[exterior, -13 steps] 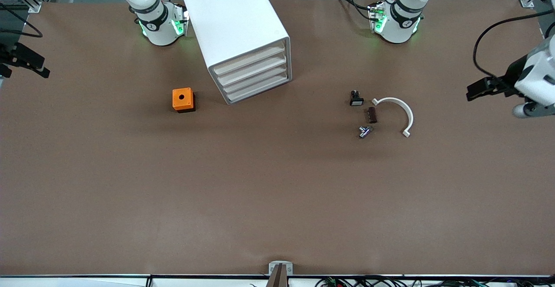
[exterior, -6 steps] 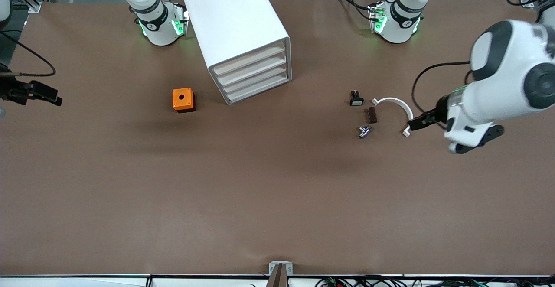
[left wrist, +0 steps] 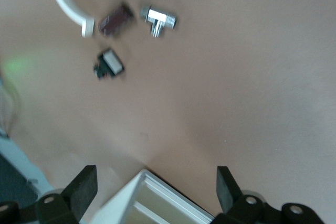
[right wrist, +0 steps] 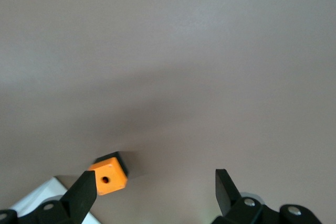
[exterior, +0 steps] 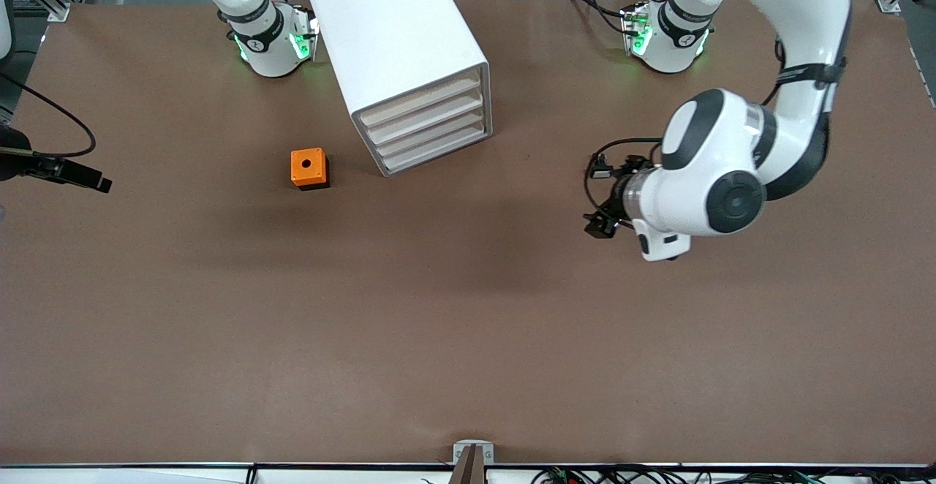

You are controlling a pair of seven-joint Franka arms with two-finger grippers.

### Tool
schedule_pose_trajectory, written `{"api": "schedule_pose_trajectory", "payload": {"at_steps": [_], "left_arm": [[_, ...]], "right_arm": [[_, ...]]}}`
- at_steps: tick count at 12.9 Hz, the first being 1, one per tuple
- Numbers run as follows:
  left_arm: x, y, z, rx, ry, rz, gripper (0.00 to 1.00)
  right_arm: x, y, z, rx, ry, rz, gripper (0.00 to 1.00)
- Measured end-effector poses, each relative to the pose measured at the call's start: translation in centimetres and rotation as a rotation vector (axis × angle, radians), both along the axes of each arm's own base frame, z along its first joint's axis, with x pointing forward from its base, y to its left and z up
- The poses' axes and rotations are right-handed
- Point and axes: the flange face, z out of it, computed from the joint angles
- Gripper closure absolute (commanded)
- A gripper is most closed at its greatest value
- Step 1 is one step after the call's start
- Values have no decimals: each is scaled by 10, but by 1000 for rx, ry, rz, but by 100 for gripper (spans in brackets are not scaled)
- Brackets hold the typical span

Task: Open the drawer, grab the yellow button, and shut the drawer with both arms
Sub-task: 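Move the left gripper toward the white cabinet's drawer front, then pull the drawer open with the left gripper while the right gripper approaches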

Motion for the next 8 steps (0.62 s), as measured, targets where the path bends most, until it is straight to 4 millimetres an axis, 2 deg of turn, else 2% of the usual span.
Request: {"api": "schedule_pose_trajectory", "payload": {"at_steps": [4,6,8], "left_arm": [[-51,-106,-28,65,196,237,0],[-68,-138,-41,47,323,333,0],[-73,-152,-52,46,443,440,0]], "right_arm": [[4,56,1,-15,17,-101,0],[5,93,2,-30,23,-151,0],[3,127,3,-44,26,-203,0]]}}
